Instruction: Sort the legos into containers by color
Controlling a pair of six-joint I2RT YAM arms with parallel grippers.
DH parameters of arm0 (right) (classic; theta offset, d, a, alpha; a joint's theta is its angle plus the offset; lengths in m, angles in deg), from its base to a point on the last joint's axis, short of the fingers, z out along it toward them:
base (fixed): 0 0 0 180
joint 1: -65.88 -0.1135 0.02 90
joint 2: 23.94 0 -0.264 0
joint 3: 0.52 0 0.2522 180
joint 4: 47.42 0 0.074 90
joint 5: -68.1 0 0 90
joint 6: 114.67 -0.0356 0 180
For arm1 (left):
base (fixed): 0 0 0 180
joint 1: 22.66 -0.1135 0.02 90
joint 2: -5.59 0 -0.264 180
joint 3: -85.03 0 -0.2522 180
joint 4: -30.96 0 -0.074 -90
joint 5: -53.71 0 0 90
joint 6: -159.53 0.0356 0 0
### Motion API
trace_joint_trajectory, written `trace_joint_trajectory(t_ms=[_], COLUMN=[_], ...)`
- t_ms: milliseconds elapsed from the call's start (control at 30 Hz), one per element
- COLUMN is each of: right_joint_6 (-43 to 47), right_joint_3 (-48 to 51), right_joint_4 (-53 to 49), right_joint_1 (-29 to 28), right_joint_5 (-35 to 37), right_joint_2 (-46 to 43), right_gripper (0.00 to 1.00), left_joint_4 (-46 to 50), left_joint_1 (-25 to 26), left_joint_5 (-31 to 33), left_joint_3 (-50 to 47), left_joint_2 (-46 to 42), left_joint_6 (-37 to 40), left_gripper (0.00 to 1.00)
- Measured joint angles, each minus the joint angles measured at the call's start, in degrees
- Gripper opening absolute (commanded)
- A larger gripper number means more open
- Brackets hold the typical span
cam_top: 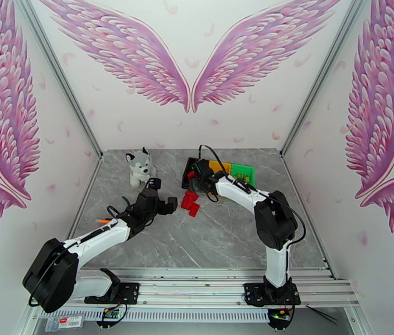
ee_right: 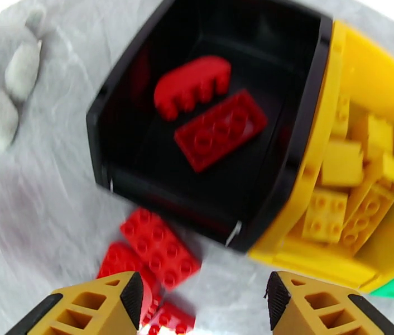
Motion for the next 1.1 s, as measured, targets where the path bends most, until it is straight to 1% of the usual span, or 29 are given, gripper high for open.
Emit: trace_joint_trajectory(t_ms=[200,367,467,567,667,833,1100], right_joint_6=[-3.3,-4.4,-4.9,-5.3,-5.8,-6.6,-8.3], right_joint_3=[7.6,12.0,13.9,14.6,14.8,14.8,14.8], right_joint_4=[1.4,2.2,2.8,3.7,4.1,4.4,4.7], right_joint_1=[-1.2,-4.8,-7.0,-8.4,-9.0,-9.2,-9.3], right_joint_5=[-2.7,-3.2,-3.7,-4.1,-4.3,-4.7,-4.6], right_joint_2=[-1.0,-2.8,-4.8,-5.4,-5.3,-3.3,-0.7], right_gripper=[0.67,0.71,0.71,0.72,0.75,0.77,0.74], left_joint_4=[0.0,0.0,0.0,0.0,0.0,0.0,0.0], left_joint_1=[-0.2,-0.3,-0.3,-0.4,-0.5,-0.5,-0.5], left_joint_5=[-1.0,-1.6,-2.0,-2.2,-2.3,-2.4,-2.5], left_joint_3=[0.0,0.0,0.0,0.0,0.0,0.0,0.0], left_joint_2=[0.0,0.0,0.0,0.0,0.0,0.0,0.0], left_joint_6=[-0.9,-1.1,-1.1,-1.1,-1.1,-1.3,-1.3], left_gripper=[0.99,0.99,0.99,0.99,0.99,0.99,0.99])
